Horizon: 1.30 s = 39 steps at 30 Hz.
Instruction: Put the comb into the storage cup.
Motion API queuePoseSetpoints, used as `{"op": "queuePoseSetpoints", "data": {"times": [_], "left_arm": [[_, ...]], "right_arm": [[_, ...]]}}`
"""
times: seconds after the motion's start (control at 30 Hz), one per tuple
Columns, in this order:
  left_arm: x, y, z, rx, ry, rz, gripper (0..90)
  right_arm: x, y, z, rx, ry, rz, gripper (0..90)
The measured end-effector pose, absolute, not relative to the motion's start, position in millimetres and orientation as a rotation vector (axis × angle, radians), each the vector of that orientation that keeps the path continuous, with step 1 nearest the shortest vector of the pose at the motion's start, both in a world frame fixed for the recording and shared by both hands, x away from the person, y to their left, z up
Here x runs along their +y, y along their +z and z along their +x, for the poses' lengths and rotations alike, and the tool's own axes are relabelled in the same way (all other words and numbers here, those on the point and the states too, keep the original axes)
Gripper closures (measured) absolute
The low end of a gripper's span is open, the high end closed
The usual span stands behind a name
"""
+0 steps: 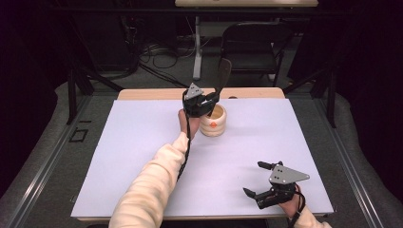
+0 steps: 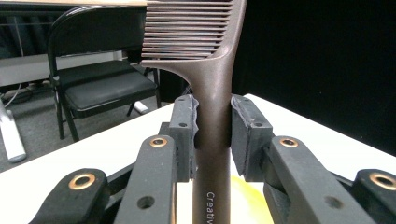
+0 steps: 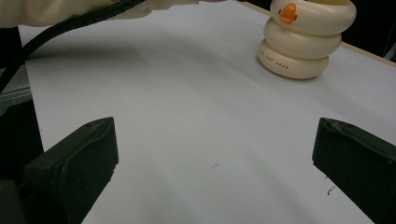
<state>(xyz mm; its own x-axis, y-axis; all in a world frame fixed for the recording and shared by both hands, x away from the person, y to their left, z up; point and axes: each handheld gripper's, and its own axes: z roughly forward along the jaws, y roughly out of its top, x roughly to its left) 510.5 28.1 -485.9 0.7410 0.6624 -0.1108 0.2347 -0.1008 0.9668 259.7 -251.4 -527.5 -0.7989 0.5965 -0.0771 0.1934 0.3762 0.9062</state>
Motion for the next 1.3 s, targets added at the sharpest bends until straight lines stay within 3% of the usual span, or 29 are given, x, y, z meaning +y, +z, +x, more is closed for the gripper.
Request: {"op": "queuePoseSetpoints", "data": {"times": [1.3], "left_arm": [[29.8,-508.1,511.0,0.746,0.352,1.757,72.1]], "right_arm": [[-251.4,-527.5,259.9,2.252,1.398,0.685,0.0]]}}
